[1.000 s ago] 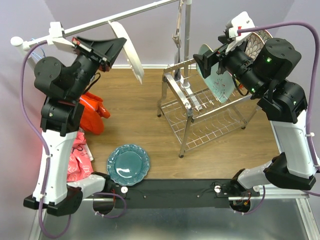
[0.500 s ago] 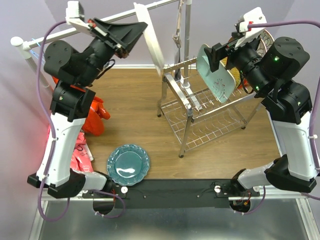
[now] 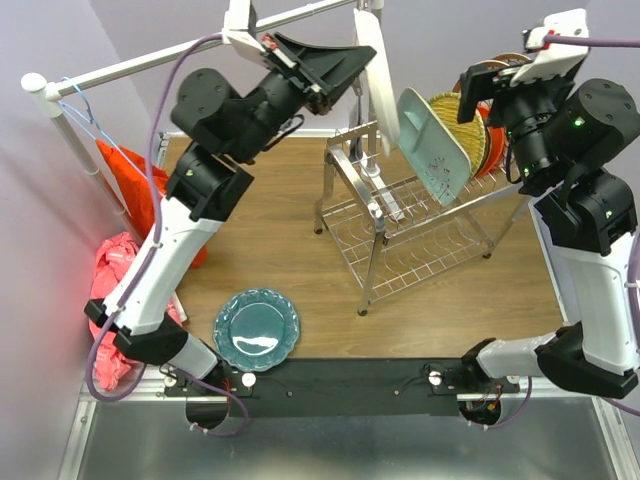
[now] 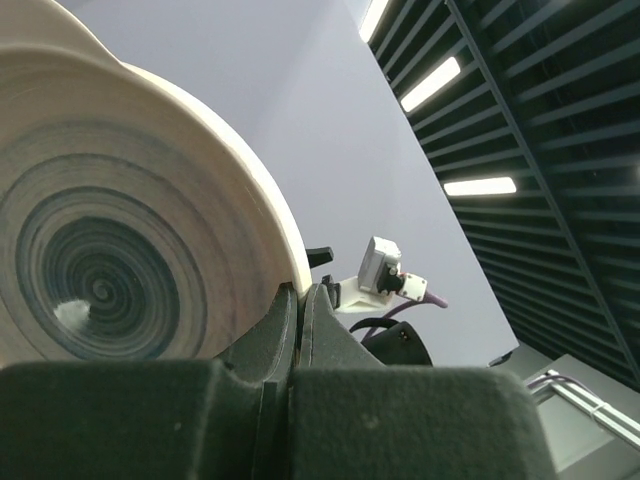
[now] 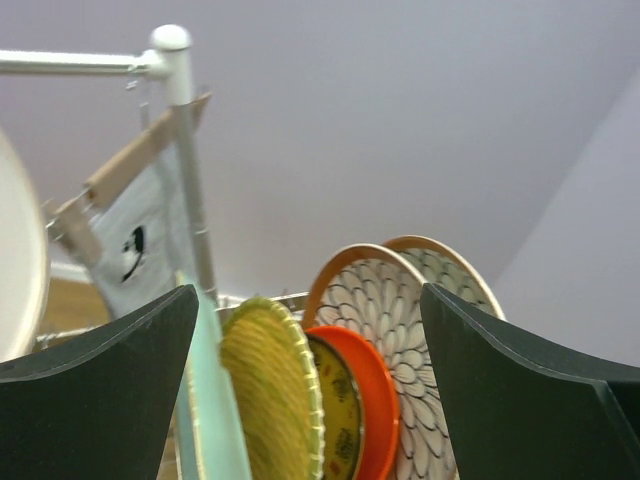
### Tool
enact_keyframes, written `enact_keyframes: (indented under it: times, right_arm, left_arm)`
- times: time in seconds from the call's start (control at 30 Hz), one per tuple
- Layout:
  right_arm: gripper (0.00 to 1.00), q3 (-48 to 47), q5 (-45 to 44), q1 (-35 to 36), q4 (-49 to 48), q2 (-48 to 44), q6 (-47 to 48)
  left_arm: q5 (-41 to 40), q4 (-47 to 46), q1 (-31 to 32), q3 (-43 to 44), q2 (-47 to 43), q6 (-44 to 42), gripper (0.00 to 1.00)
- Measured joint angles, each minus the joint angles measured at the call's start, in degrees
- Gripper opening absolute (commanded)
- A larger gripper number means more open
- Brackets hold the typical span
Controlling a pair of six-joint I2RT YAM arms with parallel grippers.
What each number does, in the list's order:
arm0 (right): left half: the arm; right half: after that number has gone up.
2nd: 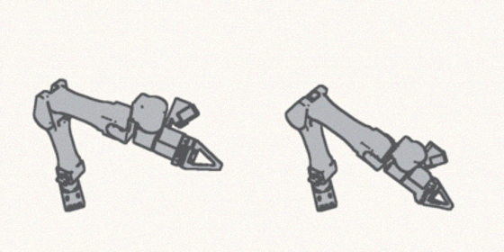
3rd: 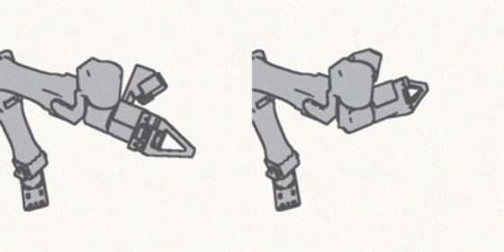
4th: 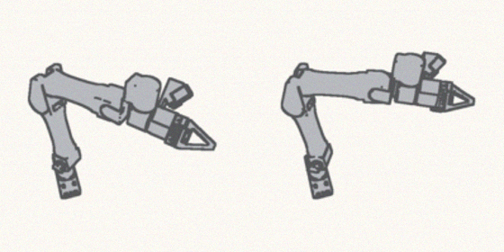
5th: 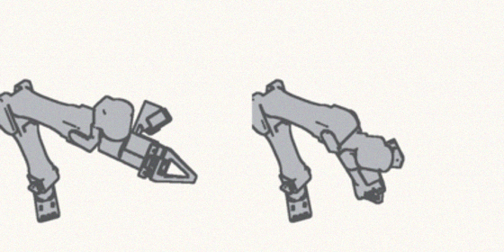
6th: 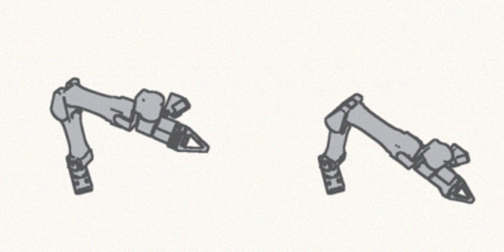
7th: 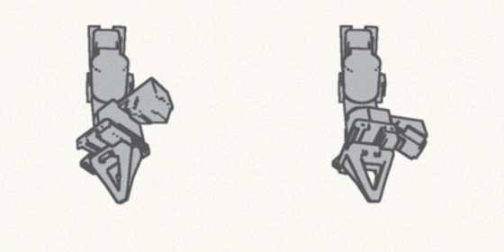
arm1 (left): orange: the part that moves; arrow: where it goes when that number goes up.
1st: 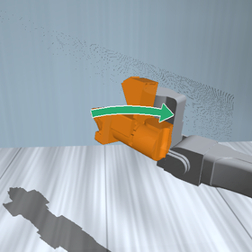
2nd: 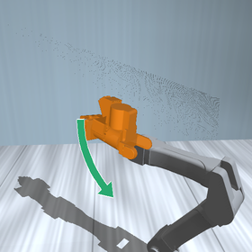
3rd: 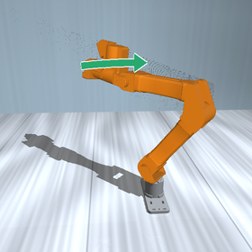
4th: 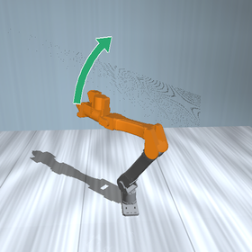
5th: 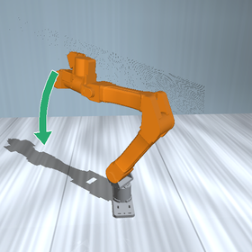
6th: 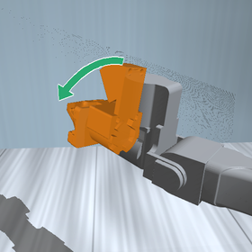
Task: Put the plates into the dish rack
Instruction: Insert the plate into the dish rack
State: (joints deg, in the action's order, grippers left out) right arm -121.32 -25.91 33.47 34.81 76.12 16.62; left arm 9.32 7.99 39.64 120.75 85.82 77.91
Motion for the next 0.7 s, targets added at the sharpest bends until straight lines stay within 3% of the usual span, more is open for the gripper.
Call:
enact_keyframes:
  times: [0.4, 0.7]
  right_arm:
    - [1.00, 2.2, -7.6, -3.3, -4.4, -2.7, -2.8]
    - [1.00, 3.0, -8.5, -4.2, -5.2, -3.7, -3.6]
  left_arm:
    - [-12.8, 2.8, 11.1, 2.6, 6.3, -0.6, 0.00]
    - [-23.5, 6.1, 15.4, 2.5, 6.3, -2.1, 0.00]
